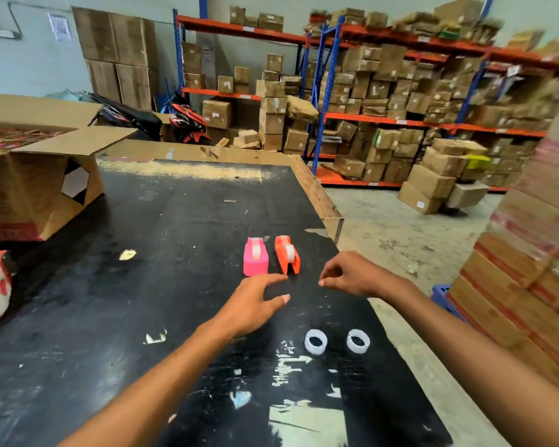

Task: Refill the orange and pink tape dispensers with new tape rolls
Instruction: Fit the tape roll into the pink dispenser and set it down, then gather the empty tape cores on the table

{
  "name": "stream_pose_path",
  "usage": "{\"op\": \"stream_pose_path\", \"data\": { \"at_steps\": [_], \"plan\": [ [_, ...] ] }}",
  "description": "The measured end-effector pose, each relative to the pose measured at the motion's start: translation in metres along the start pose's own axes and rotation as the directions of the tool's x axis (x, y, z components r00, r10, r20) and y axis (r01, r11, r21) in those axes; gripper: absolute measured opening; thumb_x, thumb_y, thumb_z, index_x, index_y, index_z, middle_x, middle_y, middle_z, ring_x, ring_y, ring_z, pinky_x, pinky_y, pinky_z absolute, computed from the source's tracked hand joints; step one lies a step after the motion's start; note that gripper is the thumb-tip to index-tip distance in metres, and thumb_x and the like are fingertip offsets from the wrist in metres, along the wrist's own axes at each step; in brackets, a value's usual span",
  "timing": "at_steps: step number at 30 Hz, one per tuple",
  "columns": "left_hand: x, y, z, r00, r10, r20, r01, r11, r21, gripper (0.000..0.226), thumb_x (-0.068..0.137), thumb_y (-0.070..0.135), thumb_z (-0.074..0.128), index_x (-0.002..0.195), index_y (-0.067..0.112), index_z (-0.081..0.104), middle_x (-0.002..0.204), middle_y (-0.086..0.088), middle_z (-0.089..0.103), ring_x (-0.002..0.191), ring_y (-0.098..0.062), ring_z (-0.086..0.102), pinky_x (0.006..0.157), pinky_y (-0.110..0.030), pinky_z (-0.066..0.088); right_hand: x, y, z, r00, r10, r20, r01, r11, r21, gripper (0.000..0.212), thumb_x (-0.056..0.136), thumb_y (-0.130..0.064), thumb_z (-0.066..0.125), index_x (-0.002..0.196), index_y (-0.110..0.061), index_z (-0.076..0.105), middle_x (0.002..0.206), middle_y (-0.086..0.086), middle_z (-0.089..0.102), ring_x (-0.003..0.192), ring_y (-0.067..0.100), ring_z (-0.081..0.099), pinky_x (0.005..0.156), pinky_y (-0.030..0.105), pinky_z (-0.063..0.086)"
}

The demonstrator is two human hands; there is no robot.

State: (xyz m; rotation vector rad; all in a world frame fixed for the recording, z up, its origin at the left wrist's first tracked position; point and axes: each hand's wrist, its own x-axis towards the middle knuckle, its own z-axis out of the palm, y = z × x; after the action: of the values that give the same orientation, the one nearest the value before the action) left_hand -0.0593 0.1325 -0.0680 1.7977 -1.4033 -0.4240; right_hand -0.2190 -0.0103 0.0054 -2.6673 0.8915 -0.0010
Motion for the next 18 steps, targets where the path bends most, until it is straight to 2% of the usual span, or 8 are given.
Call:
{"op": "stream_pose_path", "data": {
  "at_steps": [3,6,8,12,15,18],
  "plan": [
    [-0.01,0.012,0.021,0.992,0.024,0.126,-0.029,0.999,0.033,0.051,0.084,0.037,0.067,0.131,0.022,0.055,0.139,0.0,0.057,0.125,-0.014,0.053,0.106,-0.029,0.041,-0.04,0.017,0.015,0.996,0.075,0.052,-0.075,0.997,-0.003,0.027,0.085,-0.029,0.067,0.106,-0.012,0.07,0.107,0.008,0.072,0.087,0.013,0.061,0.076,0.026,0.045],
    [-0.018,0.017,0.041,0.975,0.053,0.216,-0.075,0.993,0.094,0.058,0.081,0.04,0.068,0.133,0.023,0.052,0.138,-0.002,0.057,0.12,-0.018,0.057,0.104,-0.034,0.044,-0.069,0.032,0.03,0.986,0.13,0.104,-0.129,0.992,-0.015,0.044,0.082,-0.036,0.069,0.121,-0.016,0.061,0.117,0.006,0.067,0.099,0.019,0.061,0.087,0.032,0.049],
    [-0.022,0.02,0.052,0.965,0.062,0.253,-0.105,0.982,0.158,0.057,0.08,0.039,0.069,0.132,0.024,0.052,0.136,-0.002,0.058,0.122,-0.02,0.053,0.104,-0.041,0.044,-0.086,0.037,0.042,0.983,0.148,0.107,-0.148,0.989,-0.002,0.048,0.079,-0.036,0.071,0.122,-0.019,0.058,0.116,0.004,0.067,0.102,0.023,0.062,0.091,0.036,0.05],
    [-0.029,0.018,0.063,0.972,0.114,0.206,-0.159,0.962,0.22,0.031,0.082,0.032,0.066,0.11,0.02,0.065,0.117,-0.003,0.067,0.114,-0.025,0.056,0.093,-0.044,0.049,-0.096,0.037,0.06,0.991,0.132,0.002,-0.132,0.991,-0.001,0.034,0.079,-0.032,0.071,0.109,-0.02,0.062,0.109,0.004,0.068,0.097,0.025,0.061,0.085,0.04,0.051],
    [-0.033,0.012,0.055,0.983,0.109,0.151,-0.141,0.964,0.225,0.025,0.083,0.032,0.064,0.103,0.017,0.066,0.11,-0.005,0.069,0.106,-0.025,0.059,0.089,-0.043,0.05,-0.086,0.029,0.062,0.986,0.15,-0.066,-0.151,0.988,-0.014,0.032,0.079,-0.033,0.071,0.106,-0.017,0.062,0.108,0.008,0.068,0.098,0.028,0.061,0.082,0.041,0.052],
    [-0.035,0.0,0.031,0.991,0.091,0.098,-0.11,0.97,0.217,0.022,0.082,0.033,0.063,0.095,0.015,0.065,0.101,-0.005,0.069,0.097,-0.023,0.06,0.084,-0.044,0.052,-0.063,0.01,0.065,0.994,0.097,-0.059,-0.098,0.995,-0.018,0.034,0.078,-0.037,0.071,0.105,-0.019,0.062,0.109,0.008,0.067,0.098,0.028,0.061,0.079,0.038,0.051]
  ]
}}
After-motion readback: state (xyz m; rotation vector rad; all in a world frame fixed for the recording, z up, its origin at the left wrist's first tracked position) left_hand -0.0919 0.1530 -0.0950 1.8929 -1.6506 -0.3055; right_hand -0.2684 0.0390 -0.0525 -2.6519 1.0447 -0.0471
